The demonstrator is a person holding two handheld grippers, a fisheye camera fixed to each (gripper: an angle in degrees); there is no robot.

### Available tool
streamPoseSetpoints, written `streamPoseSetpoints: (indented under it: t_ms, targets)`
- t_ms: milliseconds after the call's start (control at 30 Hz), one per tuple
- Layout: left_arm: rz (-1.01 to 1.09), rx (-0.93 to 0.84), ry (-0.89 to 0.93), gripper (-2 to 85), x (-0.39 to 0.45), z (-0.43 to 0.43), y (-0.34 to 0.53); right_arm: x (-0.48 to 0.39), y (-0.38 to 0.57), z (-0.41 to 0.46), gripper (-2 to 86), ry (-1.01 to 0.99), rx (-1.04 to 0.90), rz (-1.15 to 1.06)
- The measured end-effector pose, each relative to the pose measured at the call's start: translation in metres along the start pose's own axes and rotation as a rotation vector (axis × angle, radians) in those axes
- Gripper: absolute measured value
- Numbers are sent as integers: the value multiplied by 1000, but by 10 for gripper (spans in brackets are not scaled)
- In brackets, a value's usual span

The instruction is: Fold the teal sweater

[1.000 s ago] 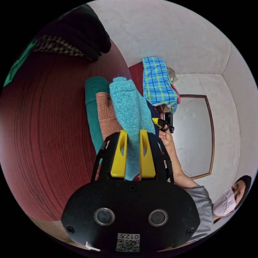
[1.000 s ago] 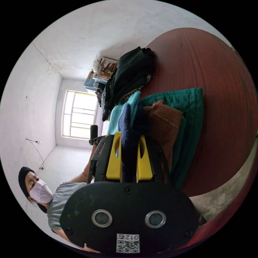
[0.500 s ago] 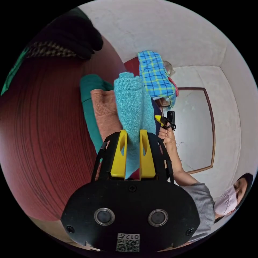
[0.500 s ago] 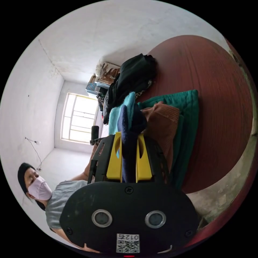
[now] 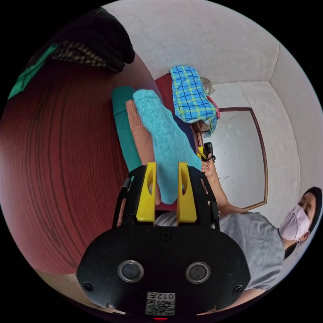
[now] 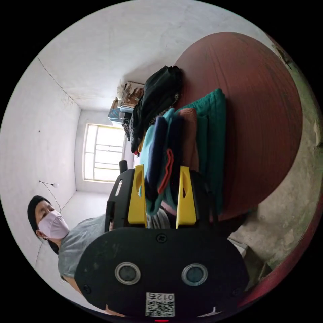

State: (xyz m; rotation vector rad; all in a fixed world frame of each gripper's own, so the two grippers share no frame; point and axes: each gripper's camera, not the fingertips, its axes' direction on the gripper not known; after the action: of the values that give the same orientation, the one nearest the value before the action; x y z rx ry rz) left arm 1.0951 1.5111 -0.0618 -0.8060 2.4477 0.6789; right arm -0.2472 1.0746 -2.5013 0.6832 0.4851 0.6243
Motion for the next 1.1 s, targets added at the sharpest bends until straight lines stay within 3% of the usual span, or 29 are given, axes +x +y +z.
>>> streamPoseSetpoints:
  t_ms: [333, 467, 667, 833, 933, 1100]
  targets:
    - [57, -58, 5, 98, 19, 30, 52, -33, 61, 59, 160, 148, -112, -100]
    - [110, -111, -60, 77, 31, 45, 49, -27, 60, 92, 90, 159, -127, -133]
    - [186, -117, -23, 33, 78, 21, 43, -35, 78, 84, 45, -51, -22, -114]
    - [122, -224, -115, 16, 71, 43, 50, 15, 91, 133, 44, 54, -72, -42]
    - [24, -191, -29, 14, 52, 59, 61, 62, 91, 158, 45, -11, 13, 14]
    - [113, -169, -91, 23, 77, 62, 71, 88, 89, 209, 57, 33, -28, -28]
